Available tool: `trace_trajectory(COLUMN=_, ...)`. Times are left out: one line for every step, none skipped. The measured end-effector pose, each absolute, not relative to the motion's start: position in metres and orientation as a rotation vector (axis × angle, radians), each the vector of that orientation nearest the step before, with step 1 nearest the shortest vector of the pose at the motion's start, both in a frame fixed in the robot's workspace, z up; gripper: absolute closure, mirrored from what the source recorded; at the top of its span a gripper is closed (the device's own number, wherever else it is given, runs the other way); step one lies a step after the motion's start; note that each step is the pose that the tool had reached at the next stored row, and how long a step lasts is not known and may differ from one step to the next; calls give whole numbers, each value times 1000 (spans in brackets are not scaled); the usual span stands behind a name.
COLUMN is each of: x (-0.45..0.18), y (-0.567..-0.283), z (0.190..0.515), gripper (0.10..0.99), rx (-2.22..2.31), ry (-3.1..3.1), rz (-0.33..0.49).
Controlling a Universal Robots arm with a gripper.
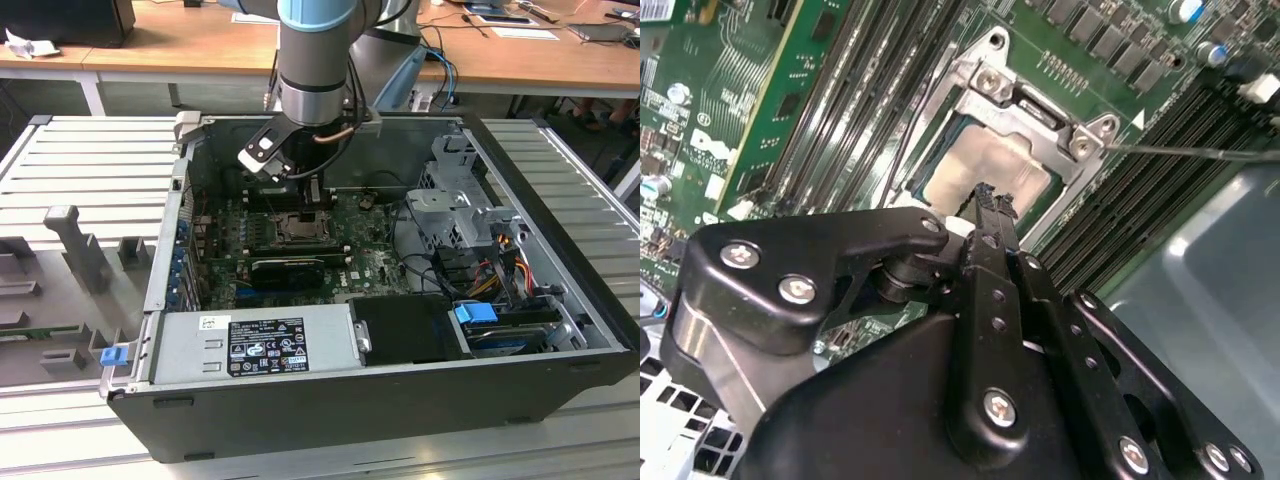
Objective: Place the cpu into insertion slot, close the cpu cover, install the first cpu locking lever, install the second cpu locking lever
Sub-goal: 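Close the cpu cover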
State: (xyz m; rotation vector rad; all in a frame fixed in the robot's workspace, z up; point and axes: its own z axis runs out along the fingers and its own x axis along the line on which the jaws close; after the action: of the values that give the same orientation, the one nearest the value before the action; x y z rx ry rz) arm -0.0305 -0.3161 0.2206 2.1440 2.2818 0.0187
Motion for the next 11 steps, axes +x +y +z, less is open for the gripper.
trace_trajectory(x=-31, y=-316, z=221, gripper=980, rx=2144, ry=2282, rz=19)
trace_trajectory(x=-33, y=-316, z=221, gripper=980, rx=2144, ry=2282, rz=19)
trace_trajectory(x=-34, y=-316, z=221, gripper=980, rx=2144, ry=2282, rz=19)
trace_trajectory(x=-34, y=-316, z=221, gripper=980, rx=2144, ry=2282, rz=19)
trace_trajectory(x=-34, y=-316, z=221, gripper=980, rx=2144, ry=2282, rz=19)
trace_trajectory(x=-35, y=-316, z=221, gripper=980, rx=2144, ry=2283, rz=19)
trace_trajectory(x=-35, y=-316, z=221, gripper=980, rx=2144, ry=2282, rz=19)
trace_trajectory(x=-35, y=-316, z=221, gripper=980, rx=2144, ry=2282, rz=19)
trace_trajectory(x=-35, y=-316, z=221, gripper=980, rx=2144, ry=2282, rz=19)
trace_trajectory(x=-36, y=-316, z=221, gripper=980, rx=2144, ry=2282, rz=19)
trace_trajectory(x=-36, y=-316, z=221, gripper=980, rx=2143, ry=2282, rz=19)
